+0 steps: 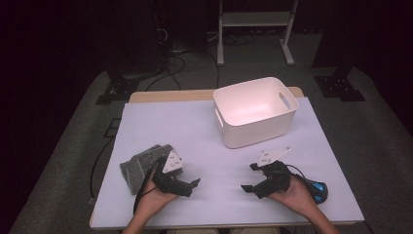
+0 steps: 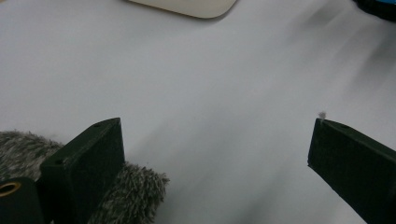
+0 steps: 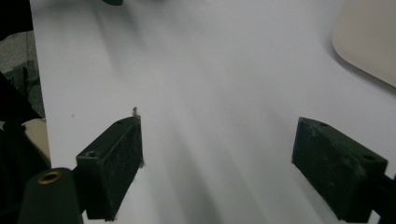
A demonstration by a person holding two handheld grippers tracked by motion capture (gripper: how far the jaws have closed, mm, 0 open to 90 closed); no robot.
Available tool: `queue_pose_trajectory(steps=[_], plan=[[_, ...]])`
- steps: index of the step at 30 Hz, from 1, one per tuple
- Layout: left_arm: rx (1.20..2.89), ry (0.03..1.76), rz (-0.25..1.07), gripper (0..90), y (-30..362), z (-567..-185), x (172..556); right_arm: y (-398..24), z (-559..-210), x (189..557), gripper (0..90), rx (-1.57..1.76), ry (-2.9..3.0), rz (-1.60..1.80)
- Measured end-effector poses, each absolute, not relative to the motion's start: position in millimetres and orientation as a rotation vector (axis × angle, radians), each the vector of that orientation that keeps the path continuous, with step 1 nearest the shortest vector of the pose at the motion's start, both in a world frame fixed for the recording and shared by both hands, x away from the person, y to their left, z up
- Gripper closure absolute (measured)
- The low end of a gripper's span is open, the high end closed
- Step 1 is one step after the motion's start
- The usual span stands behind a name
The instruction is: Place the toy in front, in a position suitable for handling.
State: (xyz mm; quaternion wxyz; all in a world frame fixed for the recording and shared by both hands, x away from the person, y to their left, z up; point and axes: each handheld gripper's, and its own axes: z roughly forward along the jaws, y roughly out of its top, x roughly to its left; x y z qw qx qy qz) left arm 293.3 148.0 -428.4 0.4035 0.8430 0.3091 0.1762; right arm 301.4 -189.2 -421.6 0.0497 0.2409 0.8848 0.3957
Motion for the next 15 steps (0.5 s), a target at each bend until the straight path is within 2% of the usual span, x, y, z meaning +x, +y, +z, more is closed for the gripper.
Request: queue_pose_trajectory(steps=[15], plan=[[2.127, 0.784, 0.452, 3.2, 149.2, -428.0, 291.6, -204.1, -407.1, 303.2, 15.1, 0.731, 2.701, 1.233]])
